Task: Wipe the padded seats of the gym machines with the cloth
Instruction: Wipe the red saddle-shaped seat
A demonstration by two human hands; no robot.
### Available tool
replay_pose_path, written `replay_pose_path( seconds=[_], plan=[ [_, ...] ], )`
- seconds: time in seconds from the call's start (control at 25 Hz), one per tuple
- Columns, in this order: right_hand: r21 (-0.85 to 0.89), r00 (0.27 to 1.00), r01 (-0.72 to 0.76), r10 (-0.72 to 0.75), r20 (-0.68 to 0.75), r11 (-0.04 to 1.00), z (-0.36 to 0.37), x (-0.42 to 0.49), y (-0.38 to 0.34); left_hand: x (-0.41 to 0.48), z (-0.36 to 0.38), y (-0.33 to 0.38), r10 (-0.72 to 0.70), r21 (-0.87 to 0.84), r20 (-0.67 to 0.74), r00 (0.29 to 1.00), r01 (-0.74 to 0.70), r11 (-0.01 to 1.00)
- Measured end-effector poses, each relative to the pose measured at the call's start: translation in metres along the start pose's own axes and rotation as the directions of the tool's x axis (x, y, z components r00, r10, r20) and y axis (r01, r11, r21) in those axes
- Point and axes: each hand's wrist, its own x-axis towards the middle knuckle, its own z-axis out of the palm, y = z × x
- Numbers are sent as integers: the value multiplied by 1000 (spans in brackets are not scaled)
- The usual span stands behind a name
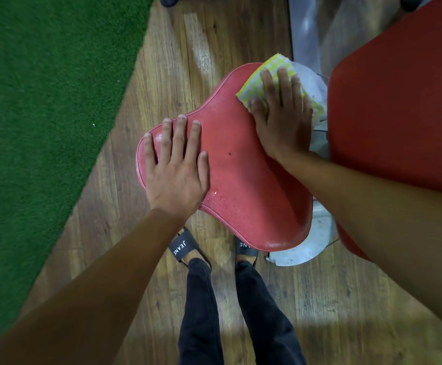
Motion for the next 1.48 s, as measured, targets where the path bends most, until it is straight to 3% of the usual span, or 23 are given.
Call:
replay_pose_path(
  seconds=[0.2,0.52,1.04,1.2,1.32,1.4,1.48],
  plan=[
    [36,997,15,-18,76,999,-4,28,-17,-1,-1,0,3,11,-10,1000,-3,1000],
    [31,923,370,-371,105,929,-6,0,-35,1,0,0,-1,24,15,1000,1,1000],
    [-32,888,438,-427,172,898,-17,-145,6,4,3,-7,74,4,6,997,-74,997],
    [41,926,304,-305,220,952,-19,-170,-8,1,4,-7,102,25,1,995,-102,994],
    [283,937,187,-257,235,941,-29,-167,-10,-3,-1,-2,100,-9,6,995,-100,995],
    [524,969,63,-178,172,850,-38,-161,-3,-11,-6,7,36,-70,-6,999,-37,997],
    [769,981,-155,5,194,620,-47,-151,3,-22,-15,24,-59,-142,0,998,59,988]
  ],
)
